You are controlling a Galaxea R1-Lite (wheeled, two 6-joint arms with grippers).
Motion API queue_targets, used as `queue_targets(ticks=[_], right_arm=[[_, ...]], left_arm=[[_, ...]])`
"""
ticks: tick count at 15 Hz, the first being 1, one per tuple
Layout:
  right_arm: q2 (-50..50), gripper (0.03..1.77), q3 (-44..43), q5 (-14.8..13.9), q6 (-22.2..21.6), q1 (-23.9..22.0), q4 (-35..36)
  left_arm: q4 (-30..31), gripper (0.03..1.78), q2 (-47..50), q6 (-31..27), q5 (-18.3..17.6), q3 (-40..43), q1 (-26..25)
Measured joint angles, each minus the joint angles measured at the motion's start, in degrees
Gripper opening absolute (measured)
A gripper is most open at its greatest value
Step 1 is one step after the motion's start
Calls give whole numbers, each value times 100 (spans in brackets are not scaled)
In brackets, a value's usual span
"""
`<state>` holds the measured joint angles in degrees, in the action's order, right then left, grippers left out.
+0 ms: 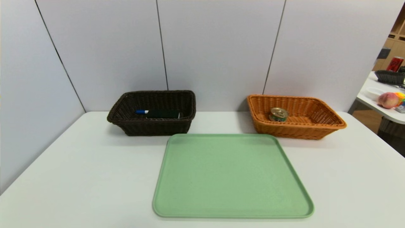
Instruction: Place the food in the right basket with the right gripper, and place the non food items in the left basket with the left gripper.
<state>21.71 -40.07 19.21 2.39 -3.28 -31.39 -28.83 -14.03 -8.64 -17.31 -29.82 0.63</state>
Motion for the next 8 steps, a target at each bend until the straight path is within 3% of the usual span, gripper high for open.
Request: queue_targets(ticks=[4, 8], right_arm=[[-358, 169, 344, 0, -5, 304, -52], [-733, 169, 684, 7, -11, 295, 28]], left_arm=[[-74, 169, 185, -1, -7, 138, -1], [-129, 169, 384, -11, -5, 229, -20]])
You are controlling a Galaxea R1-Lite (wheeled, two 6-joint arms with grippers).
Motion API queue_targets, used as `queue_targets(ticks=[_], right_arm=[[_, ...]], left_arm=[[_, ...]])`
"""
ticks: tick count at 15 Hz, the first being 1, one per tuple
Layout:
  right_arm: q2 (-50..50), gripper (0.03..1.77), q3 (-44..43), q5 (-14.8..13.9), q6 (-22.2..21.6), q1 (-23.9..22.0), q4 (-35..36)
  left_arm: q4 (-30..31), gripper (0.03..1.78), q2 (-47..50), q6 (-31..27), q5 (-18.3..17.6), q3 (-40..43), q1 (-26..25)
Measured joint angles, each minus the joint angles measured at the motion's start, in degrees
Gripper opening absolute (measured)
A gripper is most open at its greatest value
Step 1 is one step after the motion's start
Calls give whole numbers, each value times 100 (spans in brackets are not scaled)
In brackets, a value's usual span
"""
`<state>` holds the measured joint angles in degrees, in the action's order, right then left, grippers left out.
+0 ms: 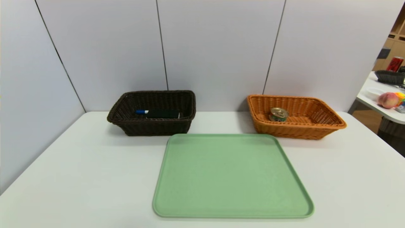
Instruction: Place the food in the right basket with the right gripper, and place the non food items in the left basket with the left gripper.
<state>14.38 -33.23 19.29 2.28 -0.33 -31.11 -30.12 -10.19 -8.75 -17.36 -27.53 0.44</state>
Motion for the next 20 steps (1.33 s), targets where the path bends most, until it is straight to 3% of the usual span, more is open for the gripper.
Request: queue_targets(ticks=[5, 9, 11, 15, 18, 20], right_arm=[[-634, 169, 335, 23, 4, 17, 44], [-1067, 169, 708, -79, 4, 33, 567], [-1237, 169, 1003, -336, 13, 33, 909], [-1409, 169, 1629, -1190, 26, 35, 1835], [-1441, 169, 2103, -1510, 48, 40, 2131], [-1443, 169, 2508, -1679, 56, 40, 2458]], left_arm=[[46, 169, 568, -87, 5, 391, 0], [199, 169, 937, -83, 66, 686, 0], [507, 169, 990, -74, 245, 947, 0], [1886, 169, 1012, -30, 953, 1802, 0], [2445, 169, 1014, -26, 1414, 2258, 0], [2566, 169, 1017, -9, 1475, 2426, 0]])
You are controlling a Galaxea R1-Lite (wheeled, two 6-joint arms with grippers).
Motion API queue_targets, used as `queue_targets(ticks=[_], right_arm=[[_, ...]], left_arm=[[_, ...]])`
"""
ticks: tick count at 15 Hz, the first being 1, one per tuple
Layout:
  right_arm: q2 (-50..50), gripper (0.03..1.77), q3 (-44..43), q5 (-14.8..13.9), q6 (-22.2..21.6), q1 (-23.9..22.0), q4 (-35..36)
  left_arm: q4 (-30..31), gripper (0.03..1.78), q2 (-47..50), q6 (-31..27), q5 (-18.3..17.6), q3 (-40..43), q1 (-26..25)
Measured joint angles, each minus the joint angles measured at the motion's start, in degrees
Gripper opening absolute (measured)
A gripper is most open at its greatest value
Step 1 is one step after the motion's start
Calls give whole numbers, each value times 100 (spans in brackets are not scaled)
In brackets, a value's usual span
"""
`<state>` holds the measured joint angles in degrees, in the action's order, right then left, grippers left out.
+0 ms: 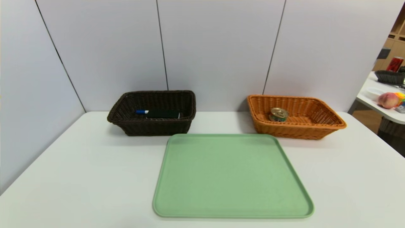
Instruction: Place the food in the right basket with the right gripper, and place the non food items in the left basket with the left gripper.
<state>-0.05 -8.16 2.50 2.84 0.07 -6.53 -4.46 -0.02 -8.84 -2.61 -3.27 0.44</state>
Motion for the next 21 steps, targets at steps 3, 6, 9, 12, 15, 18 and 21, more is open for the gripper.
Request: queue_targets(ticks=[3, 6, 9, 12, 15, 18, 21], right_arm=[[0, 169, 463, -188, -4, 0, 474], [0, 169, 689, -118, -34, 0, 453], [0, 169, 706, -38, -54, 0, 419], [0, 169, 703, -30, -52, 0, 422], [0, 169, 723, -27, -59, 0, 483], [2, 169, 731, -29, -54, 0, 486], [2, 169, 731, -27, -48, 0, 483]], left_arm=[[119, 169, 0, 55, -2, 145, 0], [124, 169, 0, 377, 35, 179, 0], [124, 169, 0, 501, 72, 184, 0], [122, 169, 0, 636, 112, 187, 0], [124, 169, 0, 724, 134, 187, 0], [122, 169, 0, 873, 204, 187, 0], [122, 169, 0, 1011, 263, 187, 0]])
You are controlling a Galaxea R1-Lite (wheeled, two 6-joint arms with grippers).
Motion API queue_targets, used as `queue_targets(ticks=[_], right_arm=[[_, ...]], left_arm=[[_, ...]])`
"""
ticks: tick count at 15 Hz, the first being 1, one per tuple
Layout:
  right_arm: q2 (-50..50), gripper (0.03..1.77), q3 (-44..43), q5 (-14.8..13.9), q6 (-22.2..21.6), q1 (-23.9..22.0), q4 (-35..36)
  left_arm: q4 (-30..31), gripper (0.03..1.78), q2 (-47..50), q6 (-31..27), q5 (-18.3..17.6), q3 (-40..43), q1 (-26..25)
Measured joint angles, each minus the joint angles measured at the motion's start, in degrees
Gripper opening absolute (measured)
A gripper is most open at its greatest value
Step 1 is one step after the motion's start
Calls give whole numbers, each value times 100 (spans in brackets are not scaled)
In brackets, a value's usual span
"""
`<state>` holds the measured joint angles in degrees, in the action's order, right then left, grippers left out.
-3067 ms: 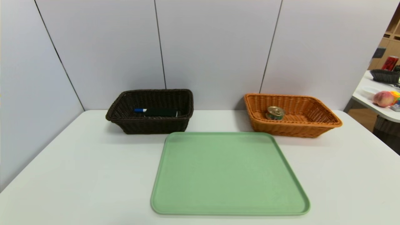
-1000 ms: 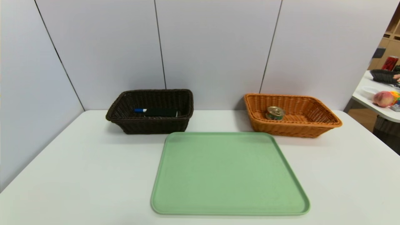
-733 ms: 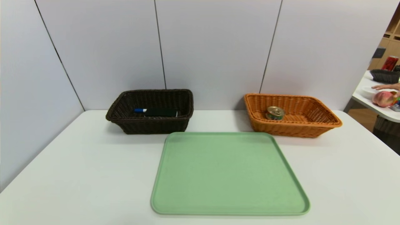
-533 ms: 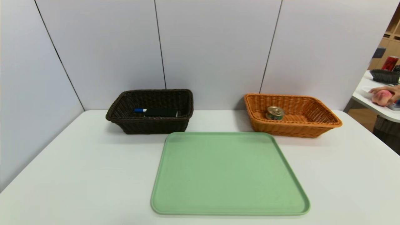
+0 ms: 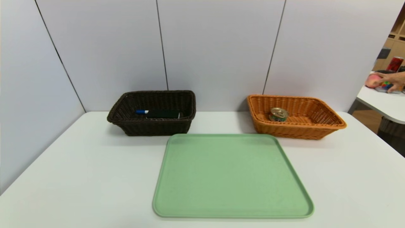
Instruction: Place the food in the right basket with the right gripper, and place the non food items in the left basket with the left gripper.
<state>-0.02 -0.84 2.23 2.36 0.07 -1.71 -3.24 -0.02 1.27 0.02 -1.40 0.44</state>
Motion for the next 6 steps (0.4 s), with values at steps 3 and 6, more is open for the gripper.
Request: queue_targets(ticks=[3, 6], right_arm=[[0, 169, -9, -37, -11, 0, -16], [0, 169, -10, -20, -16, 0, -22]], left_arm=[[9, 169, 0, 93, 82, 0, 0], [9, 169, 0, 93, 83, 0, 0]])
